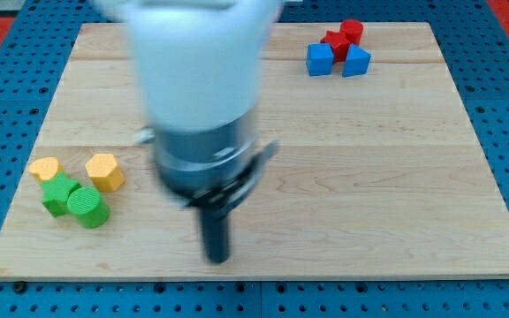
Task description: Push the yellow hexagon towards up
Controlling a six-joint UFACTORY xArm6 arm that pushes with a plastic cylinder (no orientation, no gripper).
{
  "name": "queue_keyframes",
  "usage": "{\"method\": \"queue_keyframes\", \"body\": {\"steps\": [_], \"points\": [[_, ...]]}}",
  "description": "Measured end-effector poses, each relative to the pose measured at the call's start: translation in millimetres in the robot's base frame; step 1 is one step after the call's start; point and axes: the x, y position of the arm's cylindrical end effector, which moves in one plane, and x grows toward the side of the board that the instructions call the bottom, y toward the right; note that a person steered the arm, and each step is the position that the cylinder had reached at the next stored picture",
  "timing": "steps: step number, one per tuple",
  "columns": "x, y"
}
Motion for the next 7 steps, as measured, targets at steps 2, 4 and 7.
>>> {"method": "queue_keyframes", "body": {"steps": [2, 4, 7], "points": [[-13, -129], [-84, -113], [-150, -116]]}}
